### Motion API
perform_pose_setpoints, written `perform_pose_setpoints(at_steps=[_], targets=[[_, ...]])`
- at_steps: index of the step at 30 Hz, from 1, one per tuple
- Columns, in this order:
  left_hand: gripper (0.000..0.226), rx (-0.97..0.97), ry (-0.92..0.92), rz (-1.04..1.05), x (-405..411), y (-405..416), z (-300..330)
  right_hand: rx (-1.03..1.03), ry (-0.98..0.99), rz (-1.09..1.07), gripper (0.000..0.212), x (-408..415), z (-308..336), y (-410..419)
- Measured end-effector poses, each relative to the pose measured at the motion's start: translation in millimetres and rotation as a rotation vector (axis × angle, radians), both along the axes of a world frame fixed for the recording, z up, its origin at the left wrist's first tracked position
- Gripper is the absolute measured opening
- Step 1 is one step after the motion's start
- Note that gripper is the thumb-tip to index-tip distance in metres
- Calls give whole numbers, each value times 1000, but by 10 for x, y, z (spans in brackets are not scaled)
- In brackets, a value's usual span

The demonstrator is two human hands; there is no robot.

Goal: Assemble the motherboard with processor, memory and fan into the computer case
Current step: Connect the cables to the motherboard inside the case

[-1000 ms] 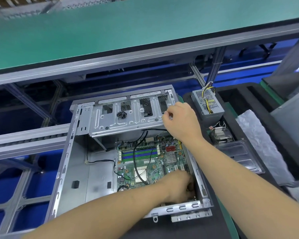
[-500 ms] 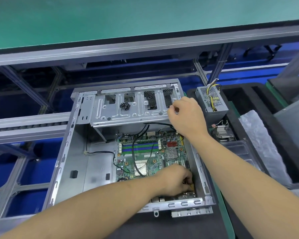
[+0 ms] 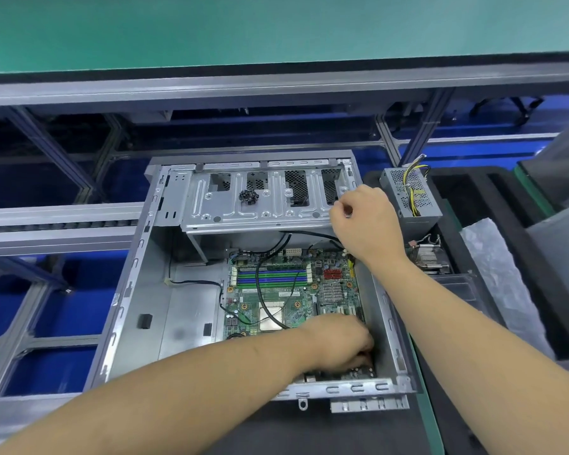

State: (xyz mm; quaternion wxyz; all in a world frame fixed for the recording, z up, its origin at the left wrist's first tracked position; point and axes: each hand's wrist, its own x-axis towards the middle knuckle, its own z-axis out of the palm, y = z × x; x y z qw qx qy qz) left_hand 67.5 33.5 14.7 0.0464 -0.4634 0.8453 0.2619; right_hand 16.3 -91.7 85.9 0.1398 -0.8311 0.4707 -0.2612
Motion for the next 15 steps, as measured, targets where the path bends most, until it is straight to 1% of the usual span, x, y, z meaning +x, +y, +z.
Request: perform_pose_setpoints(at_steps=[3,8,13,15], targets=[[28,1,16,7,5,-4,-5,-5,-1,-1,38,-2,-9,-4],[27,-5,35,27,2,-4,-40,-5,-2,5,45,0,-10,-9],[26,-8,66,39,3,-2,-71,6,-14,-2,37,-3,-23,-11],[26,-5,55,34,-1,-4,-76,8,-18,-1,38,4,-23,-11]])
